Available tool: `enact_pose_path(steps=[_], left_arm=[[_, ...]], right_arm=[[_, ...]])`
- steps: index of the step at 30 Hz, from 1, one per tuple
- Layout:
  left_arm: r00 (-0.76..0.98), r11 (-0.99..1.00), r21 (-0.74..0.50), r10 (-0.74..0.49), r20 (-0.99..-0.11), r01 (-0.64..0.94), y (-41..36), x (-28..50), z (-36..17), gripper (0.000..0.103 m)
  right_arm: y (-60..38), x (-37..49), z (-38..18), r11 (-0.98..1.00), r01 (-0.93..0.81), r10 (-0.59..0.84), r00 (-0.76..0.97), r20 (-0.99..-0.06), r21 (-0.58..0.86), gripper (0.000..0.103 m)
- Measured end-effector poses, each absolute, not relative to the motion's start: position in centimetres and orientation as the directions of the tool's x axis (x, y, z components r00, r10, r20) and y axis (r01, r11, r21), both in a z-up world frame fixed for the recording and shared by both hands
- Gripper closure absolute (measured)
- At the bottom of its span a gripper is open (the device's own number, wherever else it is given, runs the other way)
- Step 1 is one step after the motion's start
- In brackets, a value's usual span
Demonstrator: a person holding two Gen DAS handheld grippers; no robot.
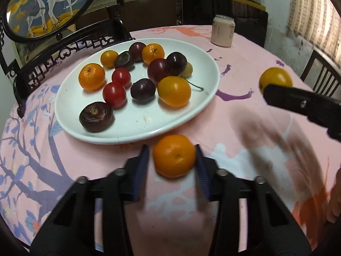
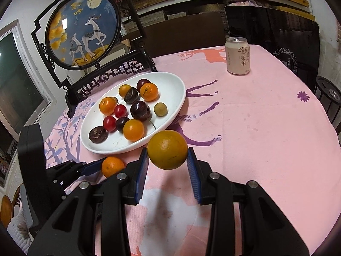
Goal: Organize fruits
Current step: 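Grasp a mandarin with the left tool while the right tool grasps a yellow orange, then carry the mandarin and yellow orange onto the plate and open both tools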
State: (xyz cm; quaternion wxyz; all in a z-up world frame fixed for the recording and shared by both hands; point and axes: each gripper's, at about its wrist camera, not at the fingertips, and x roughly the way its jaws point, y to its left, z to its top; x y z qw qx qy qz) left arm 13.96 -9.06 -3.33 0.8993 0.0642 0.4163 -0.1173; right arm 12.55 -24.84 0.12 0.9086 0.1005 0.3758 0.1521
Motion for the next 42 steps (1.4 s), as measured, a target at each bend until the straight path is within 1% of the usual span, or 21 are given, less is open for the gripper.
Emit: enact_pose_path(steps=[7,10,12,16,20,24,27,32,40,41,42], left_arm=[[0.66,0.972,0.065,-0.103,-0.744,0.224,-6.8,11.2,-2.5,0.066],[0.66,0.983,0.039,-0.091,-0.745,0.179,-4.6,10.0,-1.9,0.066],[0.656,0.99,-0.001,-0.093,-0.749,0.139,-2.6,9.4,-1.5,0.066],[0.673,0.996,-0.016,-0.072,-0.736,0.089,-0.3,8.9,-0.4,0.066],[0.725,0.999,0.002,-0.037,-0.688,0.054,1.1,9.2,2.3,0.065],[0.762,0.999,0.016,-0.013,-0.647,0.031,1.5,11.7,5.5,0.065],[0.772,1.0,-0.015,-0.029,-0.635,0.026,1.4,14.4,6.8,0.065],[0.761,0.999,-0.032,-0.035,-0.647,0.019,0.5,18.5,5.8,0.065],[0.682,0.999,-0.032,-0.028,-0.731,0.006,1.4,22.6,0.8,0.065],[0.68,0.999,-0.039,-0.033,-0.733,0.007,1.5,22.8,0.5,0.064],[0.681,0.999,-0.043,-0.038,-0.731,0.009,1.6,22.9,0.4,0.057]], right_arm=[[-23.3,13.0,-1.9,0.936,-0.22,0.352,0.617,-0.704,0.275,0.066],[-21.9,12.5,-2.4,0.936,-0.249,0.352,0.598,-0.72,0.25,0.067],[-21.0,11.6,-2.4,0.932,-0.276,0.357,0.596,-0.719,0.235,0.067],[-20.5,9.4,-1.3,0.925,-0.311,0.373,0.622,-0.688,0.22,0.066],[-21.3,8.0,0.6,0.916,-0.32,0.398,0.66,-0.637,0.24,0.066],[-21.8,9.8,3.0,0.917,-0.302,0.4,0.691,-0.603,0.262,0.066],[-21.3,12.6,4.6,0.914,-0.293,0.404,0.701,-0.588,0.28,0.066],[-19.1,17.3,5.0,0.913,-0.293,0.407,0.705,-0.581,0.284,0.066],[-13.3,22.4,2.0,0.901,-0.367,0.426,0.639,-0.641,0.232,0.066],[-13.0,22.6,1.7,0.9,-0.37,0.425,0.635,-0.646,0.228,0.066],[-12.9,22.8,1.4,0.904,-0.365,0.417,0.634,-0.651,0.224,0.066]])
